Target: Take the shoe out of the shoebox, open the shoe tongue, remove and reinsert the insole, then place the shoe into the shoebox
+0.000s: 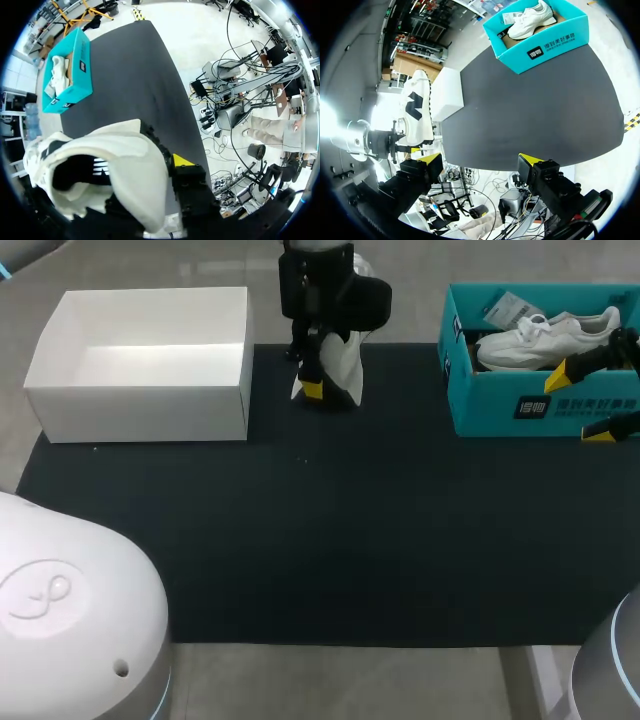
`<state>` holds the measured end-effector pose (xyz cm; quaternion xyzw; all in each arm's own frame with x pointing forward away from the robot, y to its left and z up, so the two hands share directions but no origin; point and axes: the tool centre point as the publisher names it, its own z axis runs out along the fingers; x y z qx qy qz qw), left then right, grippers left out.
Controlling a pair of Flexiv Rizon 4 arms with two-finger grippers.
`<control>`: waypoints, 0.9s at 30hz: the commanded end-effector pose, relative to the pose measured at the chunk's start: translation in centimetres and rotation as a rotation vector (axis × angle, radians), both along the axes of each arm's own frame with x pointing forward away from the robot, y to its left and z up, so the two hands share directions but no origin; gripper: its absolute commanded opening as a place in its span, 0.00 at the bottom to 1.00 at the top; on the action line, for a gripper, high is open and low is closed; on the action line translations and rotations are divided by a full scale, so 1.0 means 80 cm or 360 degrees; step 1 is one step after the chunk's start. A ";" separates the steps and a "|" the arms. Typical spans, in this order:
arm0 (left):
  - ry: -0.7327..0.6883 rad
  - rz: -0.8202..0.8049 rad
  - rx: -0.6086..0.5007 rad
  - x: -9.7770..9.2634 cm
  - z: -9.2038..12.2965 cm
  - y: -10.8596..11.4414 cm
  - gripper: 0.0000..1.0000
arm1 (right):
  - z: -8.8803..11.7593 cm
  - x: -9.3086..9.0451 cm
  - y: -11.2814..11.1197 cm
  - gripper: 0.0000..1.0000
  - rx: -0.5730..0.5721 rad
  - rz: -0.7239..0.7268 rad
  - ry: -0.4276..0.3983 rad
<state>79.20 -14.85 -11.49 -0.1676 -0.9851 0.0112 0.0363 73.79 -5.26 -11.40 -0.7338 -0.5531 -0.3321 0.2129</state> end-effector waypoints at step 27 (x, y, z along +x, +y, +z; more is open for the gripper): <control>0.0243 0.0089 0.0099 0.156 0.000 0.233 0.00 | 0.000 0.002 0.001 1.00 -0.0003 -0.0001 0.0004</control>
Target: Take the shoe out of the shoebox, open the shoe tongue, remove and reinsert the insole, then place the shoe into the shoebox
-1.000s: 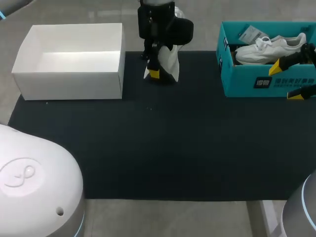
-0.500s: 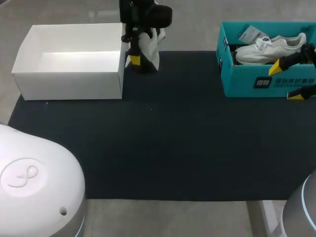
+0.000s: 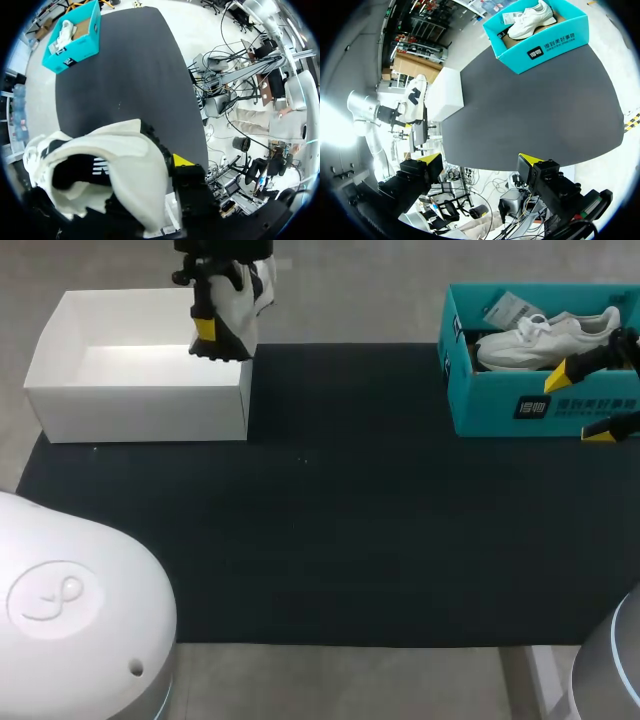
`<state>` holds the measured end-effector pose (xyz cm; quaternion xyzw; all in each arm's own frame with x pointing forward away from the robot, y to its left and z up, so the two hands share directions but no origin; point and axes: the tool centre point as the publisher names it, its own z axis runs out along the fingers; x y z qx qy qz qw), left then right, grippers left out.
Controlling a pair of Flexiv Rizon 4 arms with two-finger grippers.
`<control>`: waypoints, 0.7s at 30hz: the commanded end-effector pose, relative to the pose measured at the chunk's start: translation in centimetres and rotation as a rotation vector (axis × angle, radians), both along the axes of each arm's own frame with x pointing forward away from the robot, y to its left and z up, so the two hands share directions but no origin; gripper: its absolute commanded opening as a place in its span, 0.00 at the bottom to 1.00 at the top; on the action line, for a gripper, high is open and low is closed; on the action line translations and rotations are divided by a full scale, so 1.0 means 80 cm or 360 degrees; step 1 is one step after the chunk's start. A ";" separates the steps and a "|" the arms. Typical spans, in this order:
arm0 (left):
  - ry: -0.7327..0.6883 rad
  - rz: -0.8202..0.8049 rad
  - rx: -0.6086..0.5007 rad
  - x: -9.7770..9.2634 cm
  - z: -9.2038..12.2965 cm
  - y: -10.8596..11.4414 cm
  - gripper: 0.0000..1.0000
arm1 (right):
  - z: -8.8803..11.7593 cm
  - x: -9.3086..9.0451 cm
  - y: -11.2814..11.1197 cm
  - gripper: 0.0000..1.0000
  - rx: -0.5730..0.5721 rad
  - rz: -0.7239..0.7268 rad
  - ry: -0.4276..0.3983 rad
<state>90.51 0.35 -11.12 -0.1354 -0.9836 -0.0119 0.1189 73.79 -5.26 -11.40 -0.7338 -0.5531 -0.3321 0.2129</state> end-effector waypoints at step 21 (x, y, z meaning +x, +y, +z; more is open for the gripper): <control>-0.0067 -0.0031 -0.0012 0.093 -0.034 0.221 0.00 | 0.000 0.002 0.001 1.00 -0.0003 -0.0001 0.0004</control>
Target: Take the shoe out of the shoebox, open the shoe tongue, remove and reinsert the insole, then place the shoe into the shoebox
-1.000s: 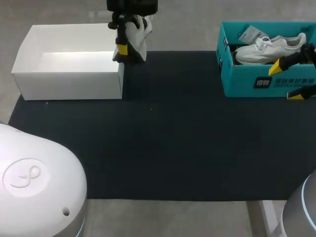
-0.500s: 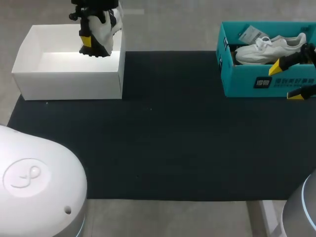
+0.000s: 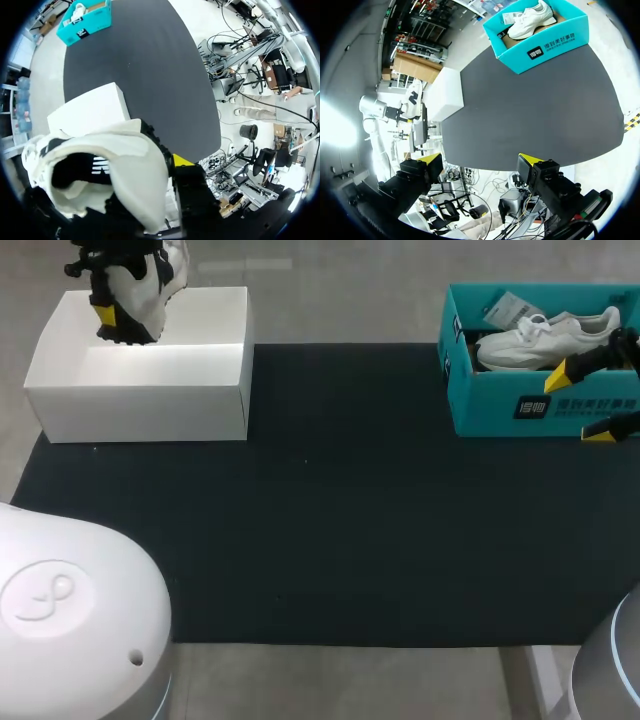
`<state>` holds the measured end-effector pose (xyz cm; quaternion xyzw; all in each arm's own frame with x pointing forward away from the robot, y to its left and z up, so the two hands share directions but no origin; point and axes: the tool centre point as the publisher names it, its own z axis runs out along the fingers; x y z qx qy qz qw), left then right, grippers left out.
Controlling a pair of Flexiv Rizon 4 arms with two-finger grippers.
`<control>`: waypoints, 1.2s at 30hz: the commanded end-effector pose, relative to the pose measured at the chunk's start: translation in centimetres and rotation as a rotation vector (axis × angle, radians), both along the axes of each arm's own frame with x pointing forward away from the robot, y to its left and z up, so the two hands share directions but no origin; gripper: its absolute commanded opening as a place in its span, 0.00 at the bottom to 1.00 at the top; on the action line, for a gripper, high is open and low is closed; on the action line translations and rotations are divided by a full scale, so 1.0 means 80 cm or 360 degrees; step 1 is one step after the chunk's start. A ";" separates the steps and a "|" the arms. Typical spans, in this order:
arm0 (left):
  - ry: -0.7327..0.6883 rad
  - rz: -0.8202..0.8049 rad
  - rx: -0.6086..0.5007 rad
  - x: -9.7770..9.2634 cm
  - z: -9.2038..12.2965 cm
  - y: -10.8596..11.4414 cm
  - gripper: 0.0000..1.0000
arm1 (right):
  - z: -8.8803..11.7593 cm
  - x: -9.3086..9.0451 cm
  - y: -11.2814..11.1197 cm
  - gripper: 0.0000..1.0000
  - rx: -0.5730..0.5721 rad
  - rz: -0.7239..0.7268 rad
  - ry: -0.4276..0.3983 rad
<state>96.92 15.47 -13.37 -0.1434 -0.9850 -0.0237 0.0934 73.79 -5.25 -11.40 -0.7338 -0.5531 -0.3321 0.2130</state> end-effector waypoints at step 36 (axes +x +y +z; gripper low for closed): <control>0.0094 0.0100 0.0096 0.084 -0.020 0.151 0.00 | 0.000 0.002 0.001 1.00 -0.0003 -0.0001 0.0004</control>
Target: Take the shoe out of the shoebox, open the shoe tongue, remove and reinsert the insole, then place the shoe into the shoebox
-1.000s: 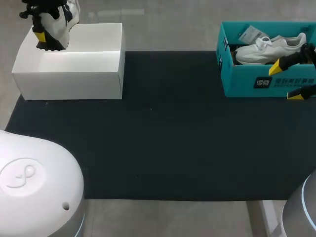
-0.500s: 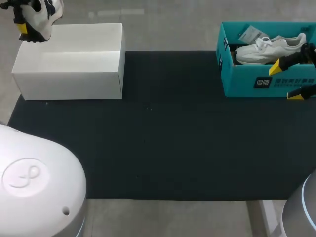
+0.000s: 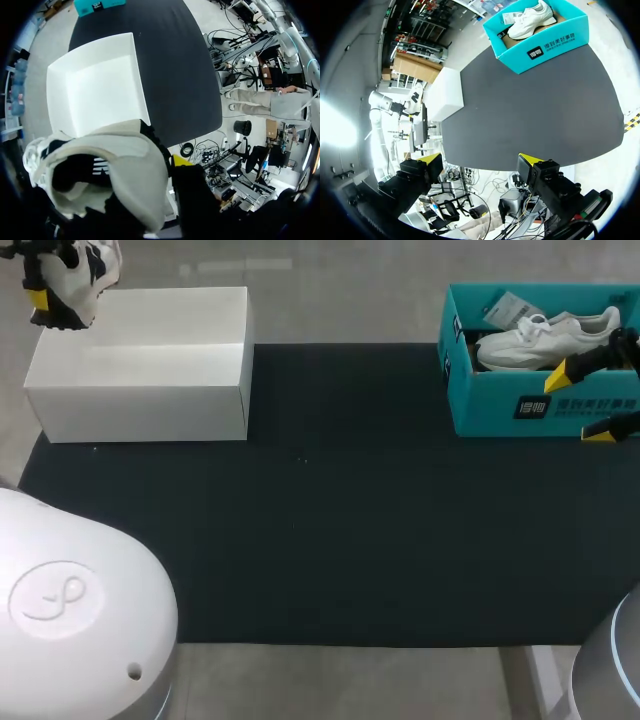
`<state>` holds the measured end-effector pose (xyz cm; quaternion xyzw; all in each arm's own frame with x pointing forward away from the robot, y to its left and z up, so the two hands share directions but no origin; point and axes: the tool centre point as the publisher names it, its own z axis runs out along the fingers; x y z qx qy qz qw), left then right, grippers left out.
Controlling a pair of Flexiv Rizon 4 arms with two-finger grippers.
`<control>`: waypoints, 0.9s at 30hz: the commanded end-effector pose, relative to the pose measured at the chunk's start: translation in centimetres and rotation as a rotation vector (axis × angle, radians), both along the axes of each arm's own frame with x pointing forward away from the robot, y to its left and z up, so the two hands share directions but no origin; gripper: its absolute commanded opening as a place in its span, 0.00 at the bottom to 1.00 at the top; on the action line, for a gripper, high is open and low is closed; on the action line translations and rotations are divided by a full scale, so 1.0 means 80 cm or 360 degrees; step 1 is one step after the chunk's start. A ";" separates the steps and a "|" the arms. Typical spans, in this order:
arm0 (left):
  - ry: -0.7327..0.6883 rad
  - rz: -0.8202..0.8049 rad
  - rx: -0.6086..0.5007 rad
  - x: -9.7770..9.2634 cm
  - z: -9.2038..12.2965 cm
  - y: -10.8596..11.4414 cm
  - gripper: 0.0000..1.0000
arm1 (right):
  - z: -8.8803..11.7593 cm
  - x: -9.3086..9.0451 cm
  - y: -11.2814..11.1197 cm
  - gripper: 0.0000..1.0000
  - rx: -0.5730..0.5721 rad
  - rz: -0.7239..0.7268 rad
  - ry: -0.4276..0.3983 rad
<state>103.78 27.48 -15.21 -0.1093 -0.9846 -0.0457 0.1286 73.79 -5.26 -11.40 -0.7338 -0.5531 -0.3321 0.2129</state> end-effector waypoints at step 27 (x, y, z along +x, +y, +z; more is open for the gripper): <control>-0.0095 -0.2245 -0.0148 -0.008 -0.003 0.003 0.00 | 0.000 0.002 0.001 1.00 -0.0003 -0.0001 0.0004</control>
